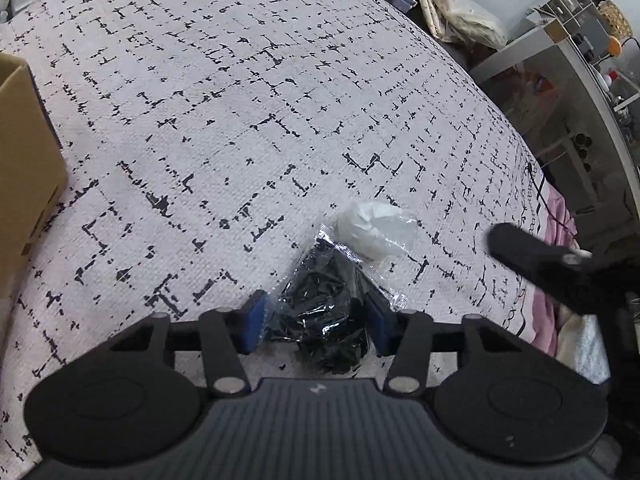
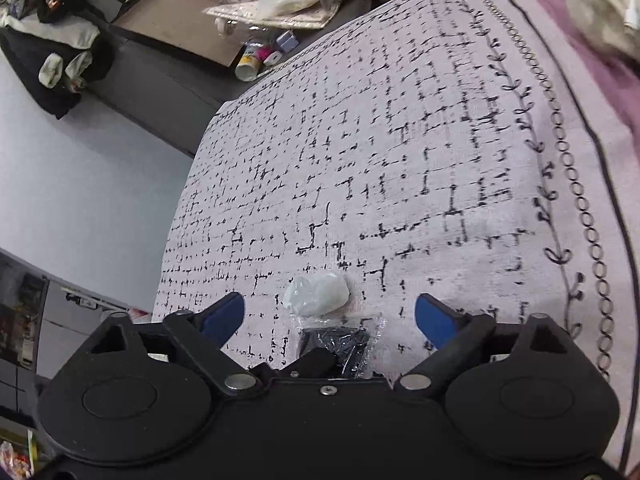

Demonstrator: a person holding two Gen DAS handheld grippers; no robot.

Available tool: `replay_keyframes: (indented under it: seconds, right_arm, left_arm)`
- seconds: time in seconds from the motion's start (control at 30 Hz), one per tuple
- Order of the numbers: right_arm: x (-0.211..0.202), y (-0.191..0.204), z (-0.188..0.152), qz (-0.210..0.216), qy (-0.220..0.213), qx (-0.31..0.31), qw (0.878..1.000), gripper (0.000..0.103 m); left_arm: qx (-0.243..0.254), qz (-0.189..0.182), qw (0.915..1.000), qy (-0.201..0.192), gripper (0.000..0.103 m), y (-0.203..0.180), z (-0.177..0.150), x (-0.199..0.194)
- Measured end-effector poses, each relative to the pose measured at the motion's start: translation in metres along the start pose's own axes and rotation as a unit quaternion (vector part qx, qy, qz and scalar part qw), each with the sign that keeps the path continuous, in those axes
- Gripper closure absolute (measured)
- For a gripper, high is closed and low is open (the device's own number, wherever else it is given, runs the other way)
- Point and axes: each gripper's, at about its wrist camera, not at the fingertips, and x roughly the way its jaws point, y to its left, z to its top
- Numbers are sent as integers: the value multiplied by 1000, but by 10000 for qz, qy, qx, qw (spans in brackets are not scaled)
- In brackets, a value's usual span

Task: Organize soft objects
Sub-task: 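Grasp the clear bag with the left tool while the right tool grasps the white packet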

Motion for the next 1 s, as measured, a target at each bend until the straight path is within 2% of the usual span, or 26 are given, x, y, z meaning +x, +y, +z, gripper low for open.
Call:
replay_keyframes:
  seconds: [0.13,0.2,0.6,0.83,0.93,1.0]
  right_arm:
    - [11,4,-2,-41,31,-114,9999,25]
    - [16,6,-2,-24,56,-160,9999,29]
    - [44,27,-5,-279,58,-602,9978,31]
    - [65,42,-10,-546,100,-1070,9927,32]
    - [70,48,-12,-686,113,-1350,9884,53]
    - [71,51,-13,-715,163,-1469,9864,53]
  left_arm:
    - [-56,-57,10000,14,68,5,5,-5]
    - [-95,-59,9999,4,69,10,7,-8]
    - [-339,130,9992,-172,70,41,22,-21]
    - [-446,283,9983,-257,70,57,28,-29]
    - [-453,318,9981,-264,70,61,29,-30]
    - [-472,369,9978,-269,70,62,30,-29]
